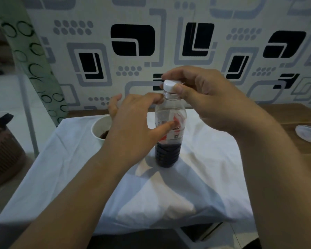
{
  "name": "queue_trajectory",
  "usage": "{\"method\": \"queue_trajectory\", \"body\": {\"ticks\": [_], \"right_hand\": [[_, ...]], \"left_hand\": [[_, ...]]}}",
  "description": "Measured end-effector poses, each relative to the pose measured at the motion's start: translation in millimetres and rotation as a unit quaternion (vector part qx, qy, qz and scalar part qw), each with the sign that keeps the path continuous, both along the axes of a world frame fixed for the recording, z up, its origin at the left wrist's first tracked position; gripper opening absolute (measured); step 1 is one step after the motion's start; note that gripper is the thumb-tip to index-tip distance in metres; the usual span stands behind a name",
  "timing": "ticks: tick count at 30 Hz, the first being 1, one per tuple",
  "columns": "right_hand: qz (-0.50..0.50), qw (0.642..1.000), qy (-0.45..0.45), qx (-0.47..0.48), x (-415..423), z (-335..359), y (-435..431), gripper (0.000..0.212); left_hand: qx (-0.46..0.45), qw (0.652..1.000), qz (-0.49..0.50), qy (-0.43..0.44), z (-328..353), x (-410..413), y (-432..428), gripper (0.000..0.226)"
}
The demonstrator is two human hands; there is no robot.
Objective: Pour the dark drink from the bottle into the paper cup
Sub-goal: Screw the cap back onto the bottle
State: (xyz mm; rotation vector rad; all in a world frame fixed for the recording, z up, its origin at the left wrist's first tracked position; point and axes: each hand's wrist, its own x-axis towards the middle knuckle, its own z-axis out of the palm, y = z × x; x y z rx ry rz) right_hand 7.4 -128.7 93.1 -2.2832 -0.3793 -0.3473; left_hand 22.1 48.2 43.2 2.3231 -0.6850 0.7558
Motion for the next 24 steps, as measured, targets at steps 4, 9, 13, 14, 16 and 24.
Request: {"method": "queue_trajectory", "body": {"ticks": [4,9,13,14,16,24], "right_hand": [[-0.011,1.000,0.002,-0.017,-0.4,4.2,2.7,0.024],[-0.039,0.999,-0.003,-0.032,-1.9,7.1,7.0,0.016],[-0.075,0.997,-0.012,-0.019,0.1,3.6,14.3,0.024],[-0.084,0.996,-0.018,-0.016,0.9,2.4,16.1,0.027],[-0.105,0.994,-0.031,-0.011,2.2,-0.7,20.4,0.033],[-0.164,0.980,-0.089,0.073,6.3,-13.8,34.6,0.052]], "left_hand": [[-0.006,1.000,0.000,0.000,-0.3,-0.4,-0.7,0.048],[-0.020,1.000,-0.008,-0.007,-2.1,-0.3,-2.5,0.047],[-0.019,1.000,-0.003,-0.015,-3.3,0.0,-3.3,0.049],[-0.017,1.000,-0.002,-0.015,-3.2,0.1,-3.0,0.050],[-0.011,1.000,-0.002,-0.018,-3.1,0.2,-3.0,0.051],[-0.021,1.000,-0.001,-0.019,-4.0,1.6,-4.3,0.052]]}}
